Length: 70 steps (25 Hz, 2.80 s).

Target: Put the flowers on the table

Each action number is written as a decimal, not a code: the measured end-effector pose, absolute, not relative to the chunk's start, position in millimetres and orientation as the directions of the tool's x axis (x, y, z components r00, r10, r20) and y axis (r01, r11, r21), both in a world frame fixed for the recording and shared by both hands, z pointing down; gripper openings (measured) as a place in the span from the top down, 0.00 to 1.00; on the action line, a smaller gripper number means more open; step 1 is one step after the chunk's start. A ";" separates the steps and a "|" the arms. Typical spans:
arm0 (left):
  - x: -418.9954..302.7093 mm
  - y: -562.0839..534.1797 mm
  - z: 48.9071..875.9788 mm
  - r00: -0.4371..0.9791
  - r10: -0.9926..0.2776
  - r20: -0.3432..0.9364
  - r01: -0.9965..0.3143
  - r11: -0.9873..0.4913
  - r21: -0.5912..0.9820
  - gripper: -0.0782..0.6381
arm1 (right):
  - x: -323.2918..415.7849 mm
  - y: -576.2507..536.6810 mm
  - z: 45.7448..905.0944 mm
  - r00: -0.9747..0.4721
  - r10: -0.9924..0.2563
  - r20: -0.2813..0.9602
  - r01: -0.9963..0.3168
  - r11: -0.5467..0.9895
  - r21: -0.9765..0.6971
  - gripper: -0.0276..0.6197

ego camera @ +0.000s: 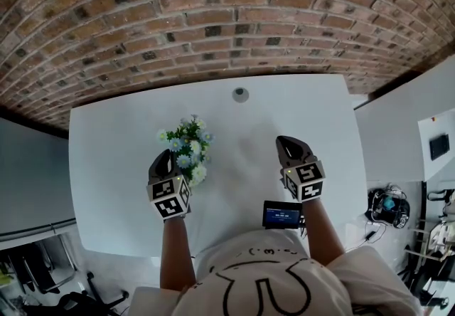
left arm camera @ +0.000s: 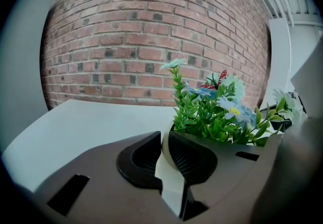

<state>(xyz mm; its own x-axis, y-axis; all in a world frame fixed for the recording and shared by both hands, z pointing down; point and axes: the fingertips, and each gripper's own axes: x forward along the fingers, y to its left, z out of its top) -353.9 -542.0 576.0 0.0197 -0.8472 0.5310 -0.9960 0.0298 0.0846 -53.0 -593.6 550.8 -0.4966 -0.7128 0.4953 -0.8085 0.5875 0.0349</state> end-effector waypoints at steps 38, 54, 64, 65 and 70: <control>-356.1 -465.8 507.6 0.040 -0.917 0.396 -0.997 -0.013 0.072 0.80 | -50.5 -508.8 485.5 -0.490 -0.808 0.329 -0.838 0.540 0.079 0.94; -329.9 -426.4 459.2 0.117 -0.970 0.215 -0.993 -0.114 0.027 0.87 | -29.9 -467.2 449.9 -0.468 -0.854 0.228 -0.860 0.499 0.105 0.94; -318.4 -417.4 447.6 0.126 -0.976 0.178 -0.992 -0.128 0.002 0.87 | -28.2 -453.0 433.6 -0.493 -0.849 0.191 -0.837 0.523 0.162 0.94; -317.8 -416.9 446.2 0.126 -0.977 0.175 -0.992 -0.127 0.001 0.87 | -28.0 -452.6 432.3 -0.495 -0.848 0.188 -0.835 0.524 0.167 0.94; -317.6 -415.4 441.4 0.120 -0.980 0.158 -0.993 -0.122 -0.003 0.87 | -28.2 -451.6 428.7 -0.501 -0.848 0.174 -0.830 0.528 0.180 0.94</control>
